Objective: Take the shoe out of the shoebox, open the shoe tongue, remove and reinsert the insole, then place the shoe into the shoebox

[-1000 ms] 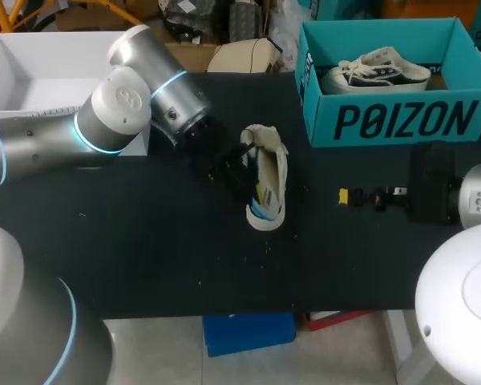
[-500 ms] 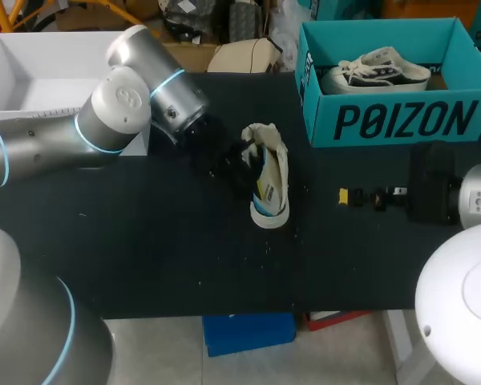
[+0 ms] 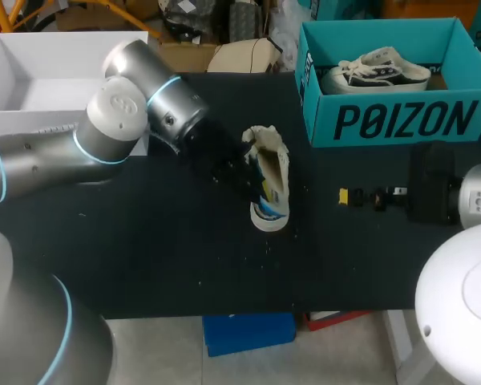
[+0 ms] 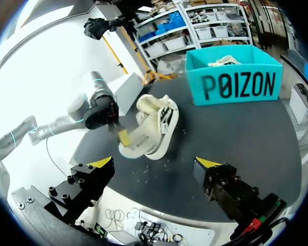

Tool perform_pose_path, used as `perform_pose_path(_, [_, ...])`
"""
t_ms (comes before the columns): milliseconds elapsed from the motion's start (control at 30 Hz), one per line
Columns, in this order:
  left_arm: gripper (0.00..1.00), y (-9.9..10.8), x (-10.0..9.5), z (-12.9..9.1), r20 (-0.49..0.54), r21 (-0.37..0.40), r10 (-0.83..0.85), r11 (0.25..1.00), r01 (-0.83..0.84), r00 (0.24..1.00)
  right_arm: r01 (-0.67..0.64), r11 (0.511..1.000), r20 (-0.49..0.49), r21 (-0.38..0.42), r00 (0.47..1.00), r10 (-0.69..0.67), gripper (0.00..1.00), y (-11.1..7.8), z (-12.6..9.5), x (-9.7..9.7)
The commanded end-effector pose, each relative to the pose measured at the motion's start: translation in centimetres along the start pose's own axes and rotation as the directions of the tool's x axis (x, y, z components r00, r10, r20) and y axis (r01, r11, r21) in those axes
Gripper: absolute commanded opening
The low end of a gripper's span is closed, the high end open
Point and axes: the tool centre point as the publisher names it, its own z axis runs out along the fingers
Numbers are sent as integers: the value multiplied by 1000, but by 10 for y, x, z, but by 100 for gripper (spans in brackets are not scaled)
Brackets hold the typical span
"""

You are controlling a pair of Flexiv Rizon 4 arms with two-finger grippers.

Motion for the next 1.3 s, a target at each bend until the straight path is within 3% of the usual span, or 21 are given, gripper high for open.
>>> perform_pose_path(33, [0, -10, 2, 5, 43, -26, 1, 1000, 0, 999, -1, 1000, -2, 5, 1000, 1, 100, 0, -1, -1])
perform_pose_path(600, [0, -25, 6, 16, 177, -73, -28, 996, 42, 984, -1, 1000, -2, 5, 1000, 1, 100, 0, -1, -1])
perform_pose_path(1300, [0, 10, 16, -2, 168, -109, -43, 992, 62, 985, -1, 1000, -2, 5, 1000, 1, 100, 0, -1, -1])
